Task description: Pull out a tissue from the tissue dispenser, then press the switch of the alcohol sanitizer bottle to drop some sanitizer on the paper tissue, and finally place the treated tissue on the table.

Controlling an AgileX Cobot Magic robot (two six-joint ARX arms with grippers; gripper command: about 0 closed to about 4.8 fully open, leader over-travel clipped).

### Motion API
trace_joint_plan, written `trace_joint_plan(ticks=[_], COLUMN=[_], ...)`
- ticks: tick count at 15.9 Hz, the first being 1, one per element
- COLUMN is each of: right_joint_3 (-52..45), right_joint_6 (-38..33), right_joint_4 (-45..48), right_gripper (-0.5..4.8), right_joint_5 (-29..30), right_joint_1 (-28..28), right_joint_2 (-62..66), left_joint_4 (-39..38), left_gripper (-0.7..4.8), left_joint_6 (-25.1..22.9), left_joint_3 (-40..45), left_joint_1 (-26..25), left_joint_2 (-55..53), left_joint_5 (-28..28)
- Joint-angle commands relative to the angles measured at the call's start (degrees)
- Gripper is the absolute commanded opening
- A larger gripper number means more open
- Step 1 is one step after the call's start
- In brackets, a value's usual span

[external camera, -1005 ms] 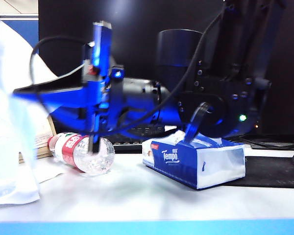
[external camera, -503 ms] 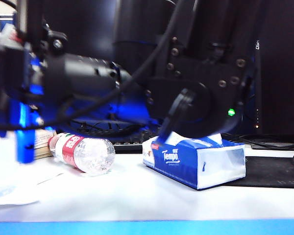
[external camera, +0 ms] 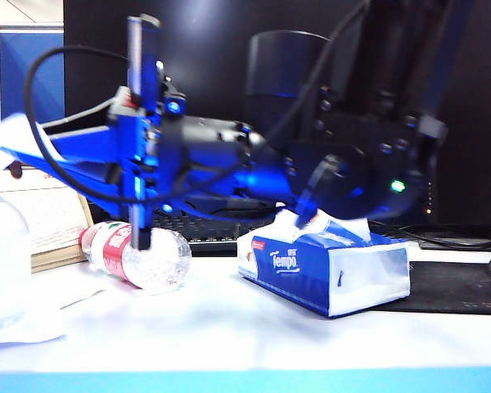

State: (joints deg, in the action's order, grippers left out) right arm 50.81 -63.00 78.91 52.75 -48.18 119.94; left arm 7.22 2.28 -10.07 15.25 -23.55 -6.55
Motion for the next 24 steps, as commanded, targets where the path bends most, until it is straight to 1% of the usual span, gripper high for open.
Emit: trace_joint_plan(ticks=[1,5,8,10,12,16,18,21,24], right_joint_3=[4.55,9.09,9.20,9.20,9.20,9.20,9.20,9.20,9.20], right_joint_6=[-0.02,-0.02,0.00,0.02,0.26,0.26,0.28,0.28,0.28], right_joint_4=[0.04,-1.01,-3.76,-3.63,-3.54,-3.37,-3.21,-3.21,-3.21], right_gripper=[-0.03,-0.03,-0.03,-0.03,-0.03,-0.03,-0.03,-0.03,-0.03], right_joint_5=[-4.85,-5.29,-5.35,-5.84,-6.60,-6.60,-6.60,-6.58,-6.60], right_joint_1=[-0.55,-0.77,-0.48,-0.50,-0.48,-0.48,-0.46,-0.46,-0.42], right_joint_2=[0.15,0.15,0.15,0.15,0.15,0.15,0.15,0.15,0.15], left_joint_4=[-1.05,-1.14,-1.16,-1.14,-1.16,-1.16,-1.03,0.59,0.07], left_gripper=[-0.05,-0.05,-0.05,-0.05,-0.05,-0.05,-0.05,-0.05,-0.05], left_joint_6=[-0.07,-0.09,-0.04,-0.04,0.13,0.24,1.36,1.38,1.68], left_joint_3=[0.09,0.09,0.09,0.09,0.11,0.17,0.22,0.11,0.26], left_joint_1=[-0.02,-0.02,-0.02,-0.02,-0.02,-0.02,-0.02,-0.02,-0.02], left_joint_2=[-0.13,-0.13,-0.13,-0.13,-0.13,-0.17,-0.17,-0.15,-0.22], left_joint_5=[-0.33,-0.33,-0.35,-0.35,-2.34,-2.34,-3.39,-3.87,-4.31])
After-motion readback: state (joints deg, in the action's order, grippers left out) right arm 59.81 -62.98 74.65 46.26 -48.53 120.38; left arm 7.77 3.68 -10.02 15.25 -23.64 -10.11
